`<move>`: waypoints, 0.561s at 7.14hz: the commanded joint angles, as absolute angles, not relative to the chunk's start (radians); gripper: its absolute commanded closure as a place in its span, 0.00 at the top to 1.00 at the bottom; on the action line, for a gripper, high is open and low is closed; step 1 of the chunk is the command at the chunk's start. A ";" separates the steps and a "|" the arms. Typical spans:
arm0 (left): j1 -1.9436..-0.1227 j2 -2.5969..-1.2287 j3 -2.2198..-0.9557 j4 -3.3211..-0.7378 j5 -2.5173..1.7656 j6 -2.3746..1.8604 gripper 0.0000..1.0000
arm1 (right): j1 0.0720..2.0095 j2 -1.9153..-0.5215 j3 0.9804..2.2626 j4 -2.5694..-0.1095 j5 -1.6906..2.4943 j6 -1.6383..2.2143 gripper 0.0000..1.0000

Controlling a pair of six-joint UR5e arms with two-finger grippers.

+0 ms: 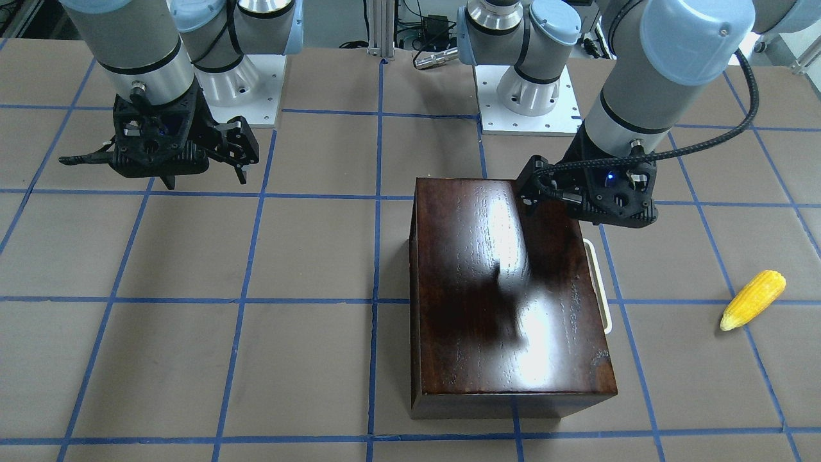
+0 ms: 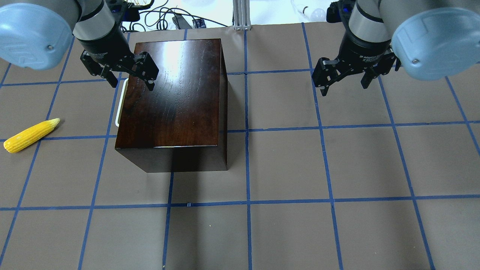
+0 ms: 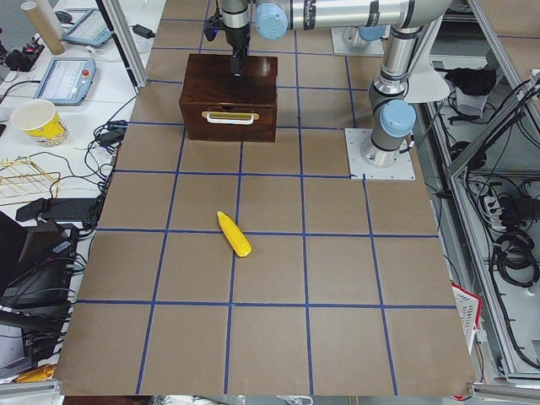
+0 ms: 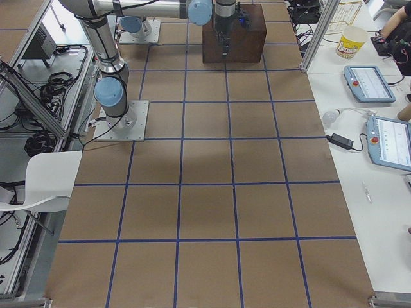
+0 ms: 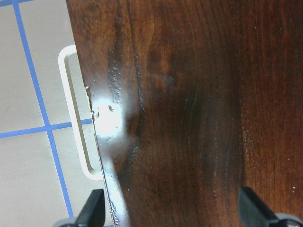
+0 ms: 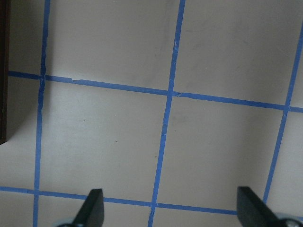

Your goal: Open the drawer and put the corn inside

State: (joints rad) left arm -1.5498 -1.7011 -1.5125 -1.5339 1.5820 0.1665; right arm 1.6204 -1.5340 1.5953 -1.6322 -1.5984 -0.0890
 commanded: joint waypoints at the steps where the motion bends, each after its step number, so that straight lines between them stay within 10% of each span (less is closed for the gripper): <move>1: -1.549 -1.694 -1.513 -1.532 1.582 0.169 1.00 | 1.621 -1.534 1.595 -1.632 -1.598 -0.089 1.00; 4: -1.551 -1.698 -1.513 -1.511 1.582 0.164 1.00 | 1.621 -1.534 1.595 -1.632 -1.598 -0.089 1.00</move>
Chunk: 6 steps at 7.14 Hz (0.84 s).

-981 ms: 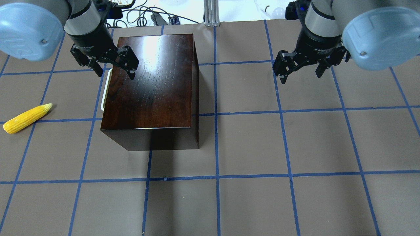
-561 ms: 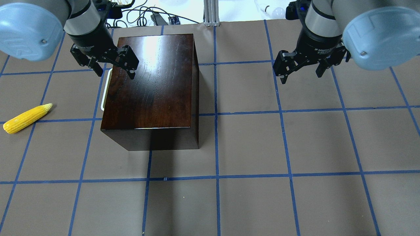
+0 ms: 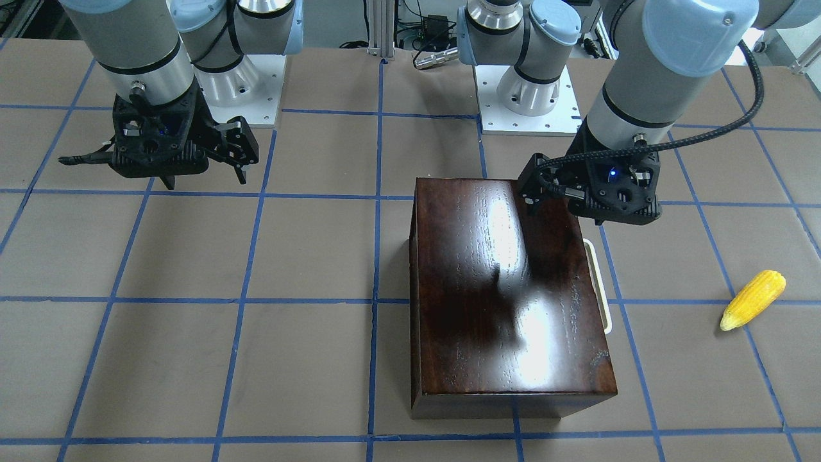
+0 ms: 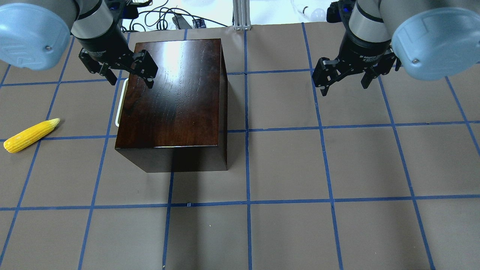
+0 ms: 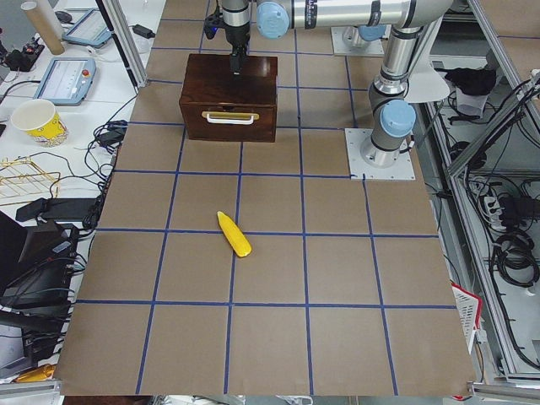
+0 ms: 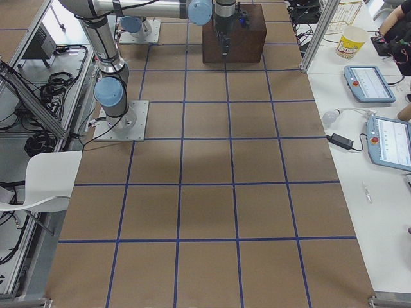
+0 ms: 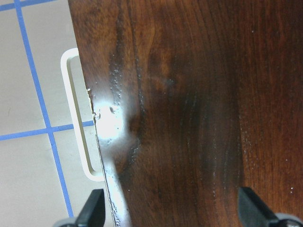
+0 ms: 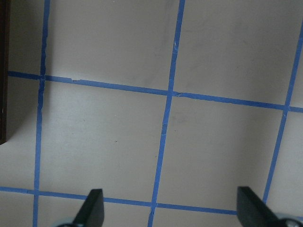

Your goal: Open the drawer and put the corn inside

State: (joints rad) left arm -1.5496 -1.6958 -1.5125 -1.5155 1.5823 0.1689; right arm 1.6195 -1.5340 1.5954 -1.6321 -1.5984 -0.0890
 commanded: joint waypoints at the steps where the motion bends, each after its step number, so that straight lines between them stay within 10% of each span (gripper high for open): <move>1: -1.551 -1.695 -1.511 -1.511 1.583 0.164 1.00 | 1.618 -1.534 1.595 -1.632 -1.598 -0.089 1.00; 6: -1.551 -1.675 -1.546 -1.514 1.571 0.163 1.00 | 1.621 -1.534 1.595 -1.632 -1.598 -0.089 1.00</move>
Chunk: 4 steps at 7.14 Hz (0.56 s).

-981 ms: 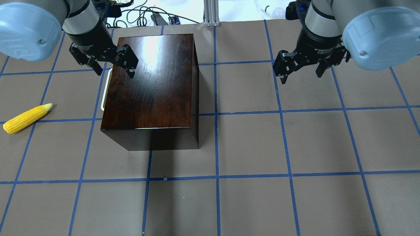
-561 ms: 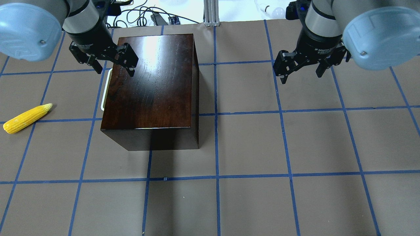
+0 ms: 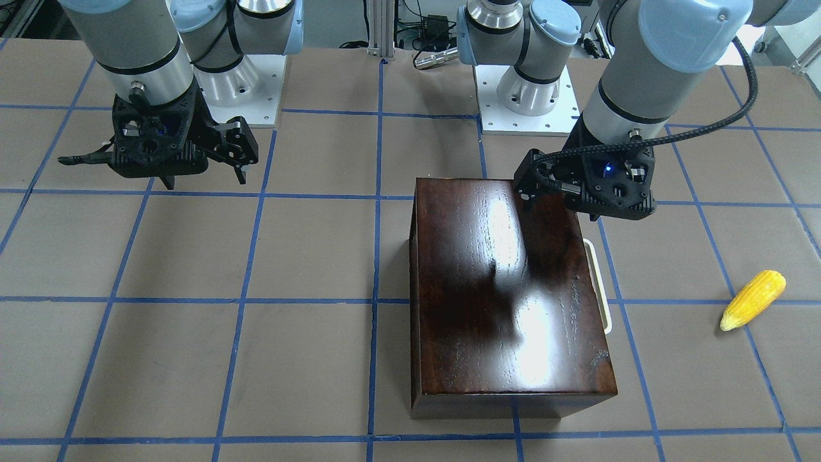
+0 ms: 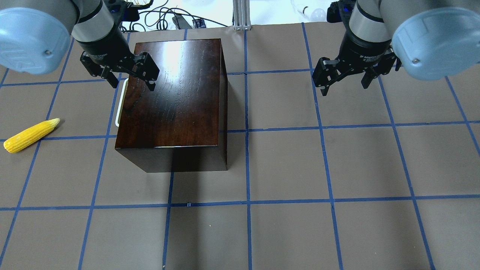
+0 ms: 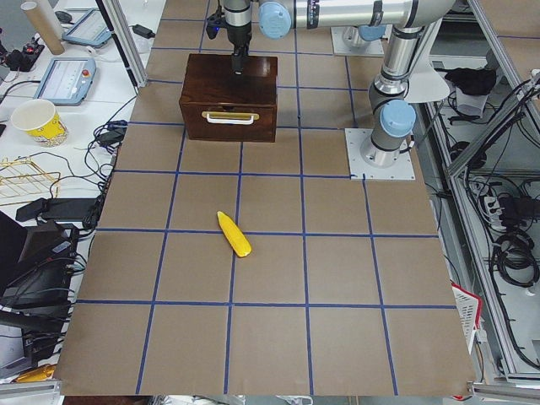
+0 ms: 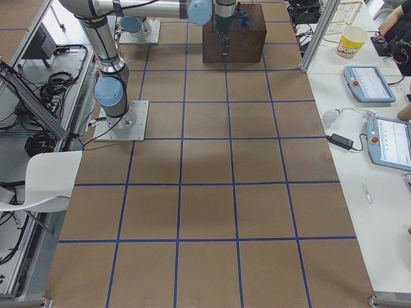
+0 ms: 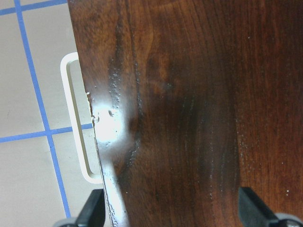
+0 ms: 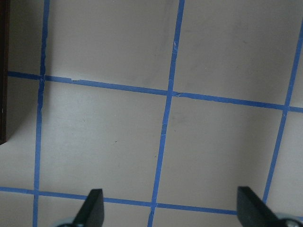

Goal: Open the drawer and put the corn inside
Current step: 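Move the left gripper down beside the cabinet to the white drawer handle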

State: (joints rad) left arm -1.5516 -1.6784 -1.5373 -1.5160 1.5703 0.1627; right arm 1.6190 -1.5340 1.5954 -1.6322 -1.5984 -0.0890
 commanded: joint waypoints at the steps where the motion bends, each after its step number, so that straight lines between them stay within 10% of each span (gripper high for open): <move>1: -1.533 -1.678 -1.548 -1.484 1.571 0.167 1.00 | 1.618 -1.534 1.595 -1.632 -1.598 -0.089 1.00; 4: -1.385 -1.700 -1.533 -1.474 1.569 0.186 1.00 | 1.618 -1.534 1.595 -1.632 -1.598 -0.089 1.00</move>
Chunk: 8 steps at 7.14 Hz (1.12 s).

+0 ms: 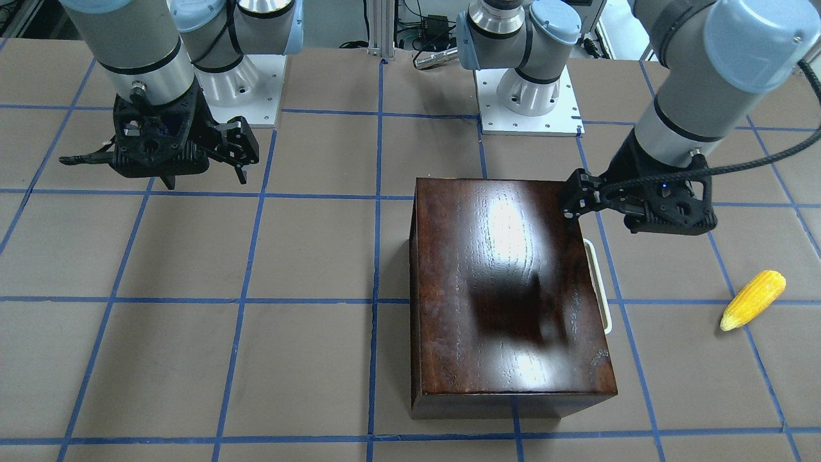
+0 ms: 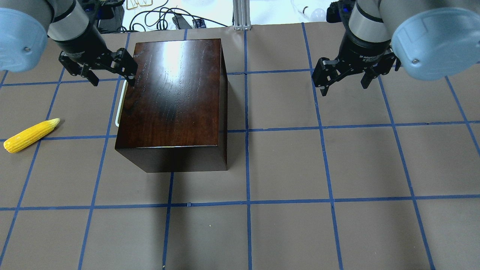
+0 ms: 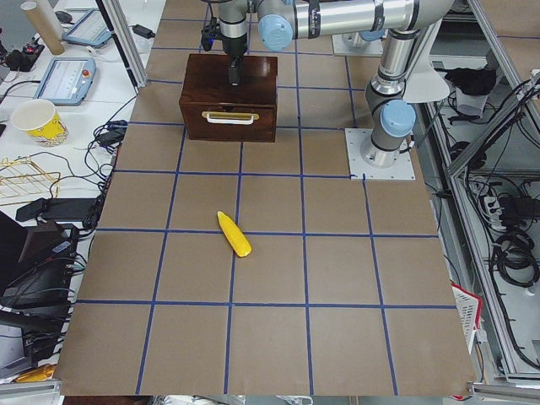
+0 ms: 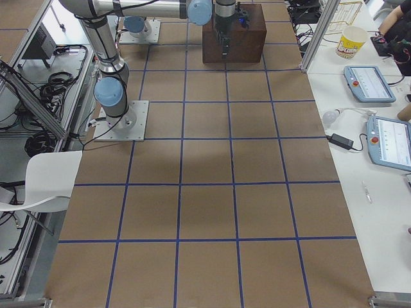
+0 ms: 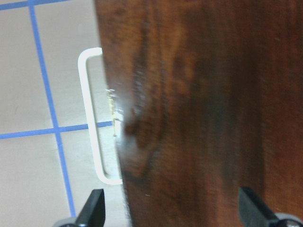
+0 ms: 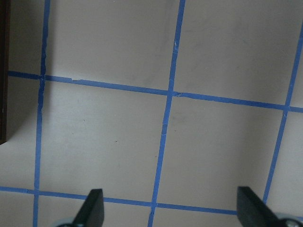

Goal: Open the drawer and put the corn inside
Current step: 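Move the left gripper down beside the cabinet to the white drawer handle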

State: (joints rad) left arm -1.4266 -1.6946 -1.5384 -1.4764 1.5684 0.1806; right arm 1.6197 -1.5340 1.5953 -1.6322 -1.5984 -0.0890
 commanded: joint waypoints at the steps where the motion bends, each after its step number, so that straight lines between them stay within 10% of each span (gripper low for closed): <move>1: -1.349 -1.704 -1.532 -1.473 1.566 0.205 1.00 | 1.618 -1.534 1.595 -1.632 -1.598 -0.089 1.00; 8: -1.143 -1.842 -1.566 -1.394 1.370 0.537 1.00 | 1.621 -1.534 1.595 -1.632 -1.598 -0.089 1.00</move>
State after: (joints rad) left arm -1.1517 -1.8229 -1.5529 -1.3973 1.3984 0.5256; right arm 1.6203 -1.5340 1.5954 -1.6321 -1.5984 -0.0890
